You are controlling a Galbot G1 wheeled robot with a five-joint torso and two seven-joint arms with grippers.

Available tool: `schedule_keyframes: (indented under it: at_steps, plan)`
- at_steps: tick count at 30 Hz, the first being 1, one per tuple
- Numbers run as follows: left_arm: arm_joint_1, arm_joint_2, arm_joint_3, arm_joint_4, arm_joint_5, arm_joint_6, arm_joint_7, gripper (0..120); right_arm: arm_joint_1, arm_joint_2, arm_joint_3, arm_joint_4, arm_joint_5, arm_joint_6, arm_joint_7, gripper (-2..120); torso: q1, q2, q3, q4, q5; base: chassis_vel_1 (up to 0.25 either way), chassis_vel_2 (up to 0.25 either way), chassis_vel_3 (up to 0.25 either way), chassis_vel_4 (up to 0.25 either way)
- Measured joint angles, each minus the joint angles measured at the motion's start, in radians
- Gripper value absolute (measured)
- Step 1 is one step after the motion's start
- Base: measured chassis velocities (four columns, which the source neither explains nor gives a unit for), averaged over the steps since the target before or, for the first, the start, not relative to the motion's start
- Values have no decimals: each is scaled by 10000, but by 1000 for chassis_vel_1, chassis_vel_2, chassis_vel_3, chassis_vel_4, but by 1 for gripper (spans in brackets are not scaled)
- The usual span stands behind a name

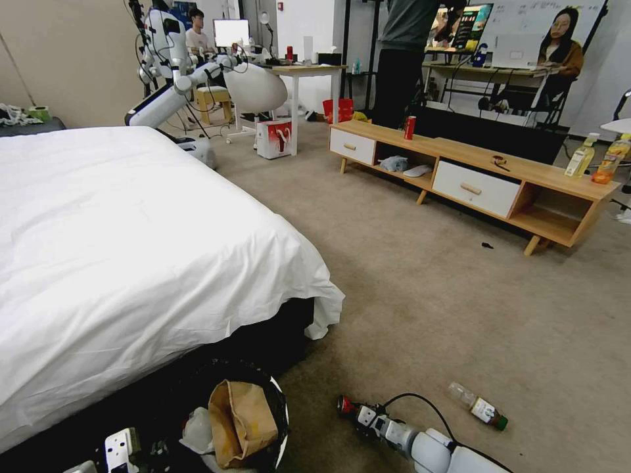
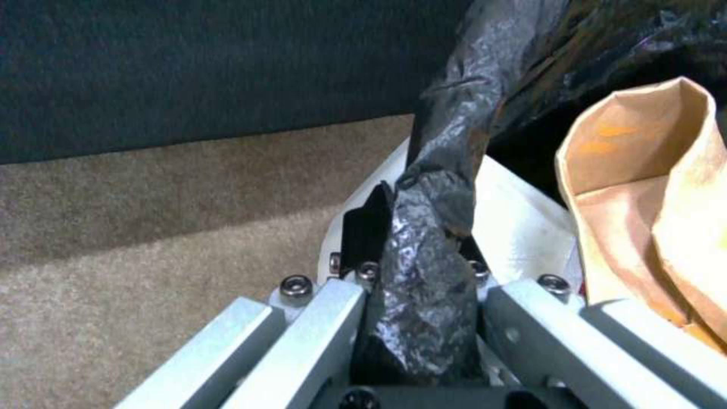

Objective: Pick up the trash bin and place the garbage on the floor into it.

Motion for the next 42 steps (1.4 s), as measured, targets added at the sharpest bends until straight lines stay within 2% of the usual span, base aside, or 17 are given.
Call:
schedule_keyframes:
  at_steps: [7, 12, 15, 19, 20, 21, 27, 28, 30, 35, 42]
  plan:
    - [0, 0, 46, 41, 29, 10, 0, 1, -267, -250, 151, 301, 421, -87, 123, 14, 0, -3, 1, 0, 0, 0, 0, 0, 0]
    - [10, 0, 99, 53, 60, 13, 1, 1, -569, -654, 502, 928, 690, -159, 304, 14, 1, -6, 5, -10, -1, 0, 0, 0, 0]
    - [18, 0, 182, 26, 64, 43, 5, 1, -994, -1317, 1159, 2621, 1292, -343, 618, 14, 1, -6, 3, 0, -1, 0, 0, 0, 0]
    - [13, 0, 212, 8, 54, 64, -4, 1, -1176, -1648, 1534, 3482, 1516, -420, 744, 14, 0, -6, 3, 0, -1, 0, 0, 0, 0]
    - [-4, 1, 250, -45, -47, 120, -26, 1, -1333, -2033, 1960, 4359, 1775, -464, 875, 14, 0, -5, 2, 0, -1, 0, 0, 0, 0]
    - [-4, 1, 250, -45, -47, 120, -26, 1, -1333, -2033, 1960, 4359, 1775, -464, 875, 14, 0, -5, 2, 0, -1, 0, 0, 0, 0]
    - [-53, 82, 260, -155, -473, 250, -98, 1, -1573, -2969, 2925, 6768, 2807, -662, 1216, 14, 0, -4, 1, -1, -2, 0, 0, 0, 0]
    - [-53, 82, 260, -155, -473, 250, -98, 1, -1573, -2969, 2925, 6768, 2807, -662, 1216, 14, 0, -4, 1, -1, -2, 0, 0, 0, 0]
    - [-81, 232, 254, -225, -760, 266, -158, 1, -1369, -3252, 3090, 7568, 3076, -528, 1283, 14, 0, -4, 1, 0, -1, 0, 0, 0, 0]
    - [-180, 491, 104, -269, -1005, 269, -175, 1, -645, -3497, 3061, 8415, 3648, -470, 1341, 14, 0, -4, 1, 0, -1, 0, 0, 0, 0]
    - [-350, 726, -24, -323, -1253, 250, -162, 1, 545, -3372, 2666, 9312, 4486, -240, 1299, 14, 0, -3, 1, 1, -1, 0, 0, 0, 0]
